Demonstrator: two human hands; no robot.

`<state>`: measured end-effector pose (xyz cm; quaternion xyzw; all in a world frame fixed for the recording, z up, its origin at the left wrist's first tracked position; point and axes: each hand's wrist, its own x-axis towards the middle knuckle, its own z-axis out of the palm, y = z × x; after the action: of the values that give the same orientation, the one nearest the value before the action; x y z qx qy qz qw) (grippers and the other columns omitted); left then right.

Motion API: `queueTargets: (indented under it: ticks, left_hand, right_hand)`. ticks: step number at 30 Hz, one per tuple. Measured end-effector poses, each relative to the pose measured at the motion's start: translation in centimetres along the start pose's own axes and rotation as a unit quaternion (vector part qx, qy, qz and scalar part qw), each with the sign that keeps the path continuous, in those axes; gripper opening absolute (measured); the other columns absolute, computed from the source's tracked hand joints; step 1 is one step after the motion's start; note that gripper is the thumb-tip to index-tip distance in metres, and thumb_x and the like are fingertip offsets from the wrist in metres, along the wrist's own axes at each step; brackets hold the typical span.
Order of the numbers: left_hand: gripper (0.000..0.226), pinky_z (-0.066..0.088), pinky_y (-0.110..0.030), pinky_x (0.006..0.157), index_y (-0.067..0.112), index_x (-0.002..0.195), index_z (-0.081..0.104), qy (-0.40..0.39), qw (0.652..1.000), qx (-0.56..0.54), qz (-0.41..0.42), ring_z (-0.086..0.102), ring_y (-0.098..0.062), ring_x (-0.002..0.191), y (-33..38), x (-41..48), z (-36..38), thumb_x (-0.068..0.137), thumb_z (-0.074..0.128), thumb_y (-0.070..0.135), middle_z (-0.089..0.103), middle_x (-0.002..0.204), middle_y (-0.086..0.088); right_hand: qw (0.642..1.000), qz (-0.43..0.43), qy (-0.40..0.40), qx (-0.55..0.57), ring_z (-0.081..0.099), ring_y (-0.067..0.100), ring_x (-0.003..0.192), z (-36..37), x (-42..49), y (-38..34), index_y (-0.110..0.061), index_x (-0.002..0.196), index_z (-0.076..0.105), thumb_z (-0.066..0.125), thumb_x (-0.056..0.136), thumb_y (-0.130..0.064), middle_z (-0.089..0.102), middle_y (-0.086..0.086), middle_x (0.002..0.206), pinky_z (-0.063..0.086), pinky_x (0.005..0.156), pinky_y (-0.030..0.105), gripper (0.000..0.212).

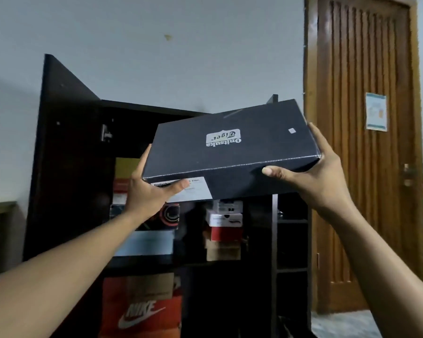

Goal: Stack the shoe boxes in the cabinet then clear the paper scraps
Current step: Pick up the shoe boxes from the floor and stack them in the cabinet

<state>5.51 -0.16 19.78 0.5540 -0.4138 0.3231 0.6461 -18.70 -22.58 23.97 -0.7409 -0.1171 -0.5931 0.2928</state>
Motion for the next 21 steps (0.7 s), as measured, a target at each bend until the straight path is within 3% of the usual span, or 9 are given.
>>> queueTargets:
  ticks: [4, 10, 14, 18, 21]
  left_hand:
    - [0.115, 0.052, -0.030, 0.101, 0.027, 0.143, 0.051, 0.029, 0.996, 0.085, -0.011, 0.063, -0.002, 0.112, -1.6, 2.7, -7.3, 0.042, 0.092, 0.062, 0.067, 0.120, 0.013]
    - [0.105, 0.055, -0.039, 0.097, 0.035, 0.134, 0.055, 0.046, 0.985, 0.155, -0.055, 0.066, -0.009, 0.107, -6.5, 8.8, -11.7, 0.041, 0.084, 0.077, 0.069, 0.119, 0.009]
    - [0.077, 0.056, -0.043, 0.095, 0.030, 0.127, 0.061, 0.075, 0.984, 0.148, -0.068, 0.068, -0.009, 0.101, -11.3, 12.9, -11.1, 0.059, 0.093, 0.048, 0.072, 0.110, 0.010]
    - [0.081, 0.056, -0.042, 0.092, 0.029, 0.135, 0.057, 0.117, 0.978, 0.161, -0.061, 0.068, -0.015, 0.104, -15.8, 16.5, -9.7, 0.064, 0.092, 0.045, 0.071, 0.114, 0.006]
    - [0.074, 0.052, -0.034, 0.090, 0.022, 0.139, 0.053, 0.132, 0.976, 0.167, -0.051, 0.065, -0.017, 0.106, -18.2, 18.9, -7.9, 0.074, 0.088, 0.030, 0.069, 0.118, 0.003]
  right_hand:
    - [0.997, 0.013, -0.021, 0.077, 0.064, 0.004, 0.117, 8.2, 2.0, 1.4, -0.038, 0.136, 0.050, 0.095, 0.063, -0.030, 0.069, -0.014, 0.124, 0.052, 0.097, 0.023, 0.086]
    - [0.988, 0.061, -0.019, 0.138, 0.071, 0.007, 0.104, 18.3, 5.7, 7.1, -0.021, 0.129, 0.059, 0.089, 0.072, -0.015, 0.075, -0.007, 0.111, 0.056, 0.084, 0.019, 0.065]
    - [0.985, 0.088, 0.016, 0.146, 0.068, -0.009, 0.093, 23.4, 8.9, 12.8, -0.025, 0.120, 0.062, 0.085, 0.076, -0.007, 0.074, -0.016, 0.101, 0.051, 0.078, 0.008, 0.053]
    - [0.989, 0.092, 0.025, 0.117, 0.062, -0.004, 0.108, 27.7, 12.5, 18.3, -0.020, 0.139, 0.056, 0.083, 0.081, -0.015, 0.065, -0.003, 0.125, 0.047, 0.088, 0.008, 0.064]
    - [0.987, 0.096, 0.061, 0.111, 0.062, -0.004, 0.102, 30.0, 15.4, 21.3, -0.014, 0.141, 0.054, 0.076, 0.087, -0.009, 0.066, -0.004, 0.120, 0.044, 0.080, -0.002, 0.058]
